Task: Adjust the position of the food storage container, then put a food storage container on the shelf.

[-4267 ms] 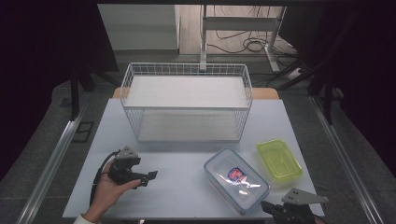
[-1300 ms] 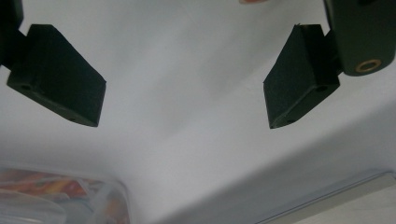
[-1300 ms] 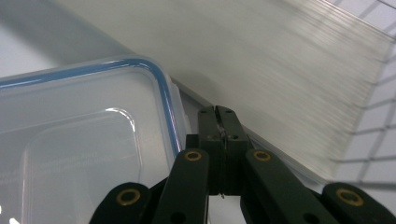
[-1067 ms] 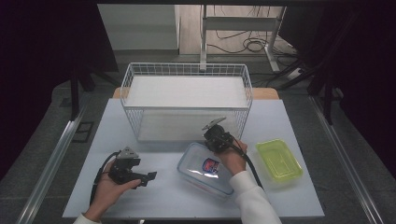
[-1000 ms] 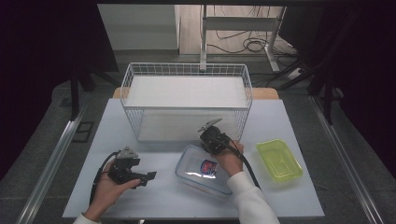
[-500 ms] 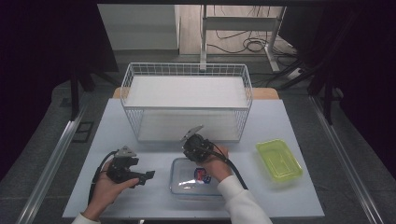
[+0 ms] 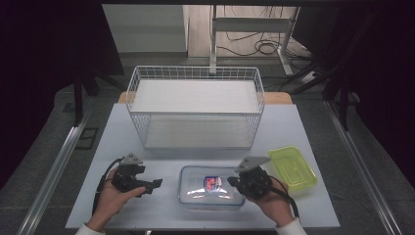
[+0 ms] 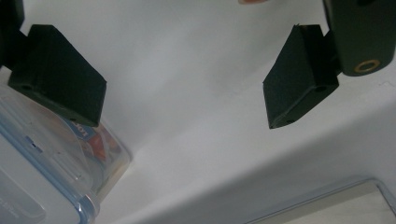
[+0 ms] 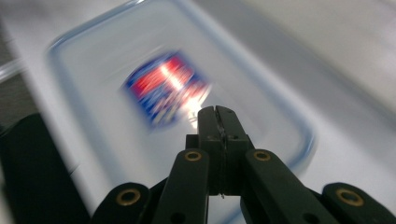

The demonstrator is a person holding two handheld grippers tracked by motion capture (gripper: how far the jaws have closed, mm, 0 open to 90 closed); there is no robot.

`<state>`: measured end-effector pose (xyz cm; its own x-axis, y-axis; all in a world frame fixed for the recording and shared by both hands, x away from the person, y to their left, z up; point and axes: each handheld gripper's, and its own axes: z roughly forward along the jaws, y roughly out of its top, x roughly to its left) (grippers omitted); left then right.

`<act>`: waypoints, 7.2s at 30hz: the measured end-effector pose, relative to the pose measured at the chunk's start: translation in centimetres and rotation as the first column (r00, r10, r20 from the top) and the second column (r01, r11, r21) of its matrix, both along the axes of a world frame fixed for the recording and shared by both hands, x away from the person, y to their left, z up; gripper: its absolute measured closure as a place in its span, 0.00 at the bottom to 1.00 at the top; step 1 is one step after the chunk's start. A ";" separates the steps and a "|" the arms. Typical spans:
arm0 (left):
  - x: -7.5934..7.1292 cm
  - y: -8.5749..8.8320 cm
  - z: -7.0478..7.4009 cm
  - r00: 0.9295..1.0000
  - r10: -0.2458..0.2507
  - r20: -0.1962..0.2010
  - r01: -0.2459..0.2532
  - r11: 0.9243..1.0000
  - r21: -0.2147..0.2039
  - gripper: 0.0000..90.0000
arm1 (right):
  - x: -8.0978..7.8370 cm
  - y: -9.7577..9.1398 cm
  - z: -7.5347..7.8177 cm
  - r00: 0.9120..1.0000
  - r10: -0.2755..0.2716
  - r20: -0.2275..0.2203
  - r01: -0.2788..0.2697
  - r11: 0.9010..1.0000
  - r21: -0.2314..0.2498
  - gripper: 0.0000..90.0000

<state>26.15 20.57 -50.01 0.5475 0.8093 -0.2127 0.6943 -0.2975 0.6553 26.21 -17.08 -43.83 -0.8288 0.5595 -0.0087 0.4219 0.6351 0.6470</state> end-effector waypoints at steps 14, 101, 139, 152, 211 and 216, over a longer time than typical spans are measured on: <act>0.0 -0.5 -0.1 1.000 -0.007 -0.004 0.007 1.000 0.007 0.15 | -5.4 -2.4 -3.5 0.989 0.101 -0.107 -0.102 0.995 -0.007 0.99; 0.3 -7.4 -1.1 0.971 -0.112 -0.211 0.044 0.952 -0.302 0.06 | 1.2 -5.8 -1.4 0.961 -0.202 -0.189 0.249 0.929 0.274 0.20; 0.2 -7.2 -1.0 0.967 -0.131 -0.221 0.046 0.935 -0.351 0.28 | 3.5 -4.2 -4.9 0.866 -0.199 -0.459 0.335 0.912 0.237 0.24; 0.1 -7.3 -0.9 0.969 -0.129 -0.211 0.049 0.937 -0.347 0.28 | 3.8 -4.6 -5.4 0.829 -0.179 -0.530 0.367 0.889 0.274 0.28; -3.0 -5.6 0.6 0.995 -0.084 -0.058 0.057 0.926 -0.374 0.58 | 1.1 -6.6 -4.6 0.897 -0.101 -0.429 0.305 0.845 0.440 0.56; -3.0 -5.5 1.0 0.996 -0.083 -0.043 0.061 0.925 -0.375 0.58 | 1.1 -6.6 -4.5 0.903 -0.093 -0.420 0.299 0.837 0.459 0.56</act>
<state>23.14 15.08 -49.00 0.5791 0.6243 -0.5243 0.7199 -0.0898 0.6883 27.35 -23.73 -48.33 -0.5835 0.5494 0.5980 0.7708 0.1428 0.6209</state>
